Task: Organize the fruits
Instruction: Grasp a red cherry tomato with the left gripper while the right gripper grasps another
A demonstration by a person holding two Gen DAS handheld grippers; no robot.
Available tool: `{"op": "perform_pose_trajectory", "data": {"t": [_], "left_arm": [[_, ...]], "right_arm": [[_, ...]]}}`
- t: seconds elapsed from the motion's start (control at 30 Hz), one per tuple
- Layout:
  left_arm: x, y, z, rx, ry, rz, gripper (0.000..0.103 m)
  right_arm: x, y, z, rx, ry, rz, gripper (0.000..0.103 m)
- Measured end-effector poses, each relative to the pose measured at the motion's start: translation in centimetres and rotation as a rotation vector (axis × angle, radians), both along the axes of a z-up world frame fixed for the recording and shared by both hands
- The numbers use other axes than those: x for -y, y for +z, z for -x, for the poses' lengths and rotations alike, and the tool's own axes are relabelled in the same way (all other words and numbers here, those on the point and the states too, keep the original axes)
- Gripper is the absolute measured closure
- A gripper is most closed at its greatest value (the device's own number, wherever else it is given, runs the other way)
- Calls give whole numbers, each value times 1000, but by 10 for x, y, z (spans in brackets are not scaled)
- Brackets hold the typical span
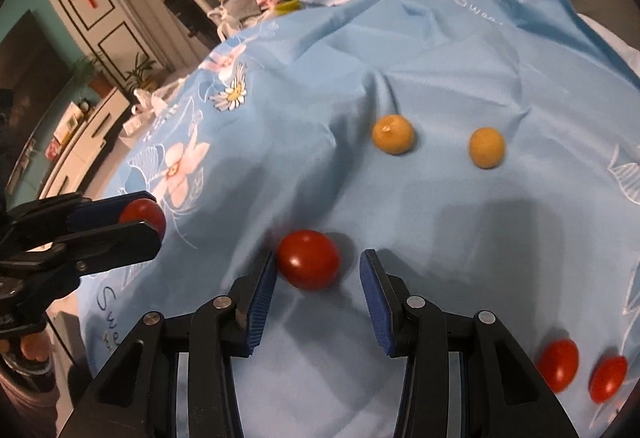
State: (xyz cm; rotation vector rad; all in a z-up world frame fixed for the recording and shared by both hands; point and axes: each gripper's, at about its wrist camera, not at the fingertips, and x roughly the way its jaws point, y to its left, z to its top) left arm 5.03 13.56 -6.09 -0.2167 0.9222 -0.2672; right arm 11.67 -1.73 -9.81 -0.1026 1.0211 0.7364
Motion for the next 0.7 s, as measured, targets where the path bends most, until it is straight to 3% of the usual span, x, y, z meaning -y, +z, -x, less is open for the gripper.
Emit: {"op": "perform_pose_trajectory", "data": {"t": [0.13, 0.23, 0.4, 0.7], "left_arm": [[2, 0, -1, -1, -11, 0, 73], [3, 0, 0, -3, -16, -1, 73], [9, 4, 5, -4, -33, -11, 73], [40, 11, 19, 7, -117, -6, 73]], "right_arm": [[-2, 0, -4, -3, 10, 8, 59], [-7, -1, -3, 6, 21, 26, 70], [-2, 0, 0, 6, -6, 13, 70], [61, 23, 38, 30, -133, -80, 70]]}}
